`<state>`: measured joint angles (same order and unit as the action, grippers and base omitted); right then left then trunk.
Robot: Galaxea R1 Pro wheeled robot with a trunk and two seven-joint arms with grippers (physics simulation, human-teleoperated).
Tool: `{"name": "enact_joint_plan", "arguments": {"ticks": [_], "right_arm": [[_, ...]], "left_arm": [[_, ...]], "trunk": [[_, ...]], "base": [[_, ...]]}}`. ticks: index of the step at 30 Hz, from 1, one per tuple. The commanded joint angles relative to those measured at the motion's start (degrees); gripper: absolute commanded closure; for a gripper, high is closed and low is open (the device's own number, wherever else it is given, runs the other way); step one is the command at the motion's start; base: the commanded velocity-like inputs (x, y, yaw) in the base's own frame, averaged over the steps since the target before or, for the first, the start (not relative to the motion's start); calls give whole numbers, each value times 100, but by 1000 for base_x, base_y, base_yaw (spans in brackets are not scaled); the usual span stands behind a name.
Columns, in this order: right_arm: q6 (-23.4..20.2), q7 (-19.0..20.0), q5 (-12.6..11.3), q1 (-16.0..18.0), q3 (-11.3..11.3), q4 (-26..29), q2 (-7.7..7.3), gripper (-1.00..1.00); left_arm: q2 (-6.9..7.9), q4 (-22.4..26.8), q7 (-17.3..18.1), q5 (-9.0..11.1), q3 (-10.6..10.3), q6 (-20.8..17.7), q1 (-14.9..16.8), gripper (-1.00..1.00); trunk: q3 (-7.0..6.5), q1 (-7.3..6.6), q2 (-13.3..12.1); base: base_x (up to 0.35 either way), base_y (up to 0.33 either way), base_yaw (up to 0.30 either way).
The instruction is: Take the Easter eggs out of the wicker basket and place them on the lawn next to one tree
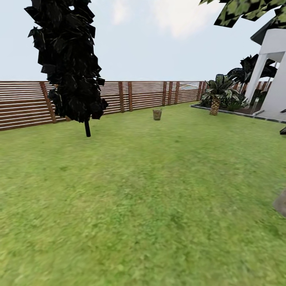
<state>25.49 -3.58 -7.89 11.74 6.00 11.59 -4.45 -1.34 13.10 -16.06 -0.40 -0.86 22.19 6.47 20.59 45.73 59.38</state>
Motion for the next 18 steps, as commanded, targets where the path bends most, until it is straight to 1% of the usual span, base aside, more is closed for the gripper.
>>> {"name": "enact_joint_plan", "arguments": {"ticks": [1, 18], "right_arm": [[17, -20, -55, 4, 50, -1, -3, -100], [17, -20, -46, 4, 50, -9, -3, -100]], "left_arm": [[-3, -3, -28, -4, -10, 15, 4, -100], [-6, -4, -28, -4, -18, 18, 4, -100]], "trunk": [[6, 4, 4], [6, 4, 4]], "base": [[335, 0, 0], [335, 0, 0]]}}
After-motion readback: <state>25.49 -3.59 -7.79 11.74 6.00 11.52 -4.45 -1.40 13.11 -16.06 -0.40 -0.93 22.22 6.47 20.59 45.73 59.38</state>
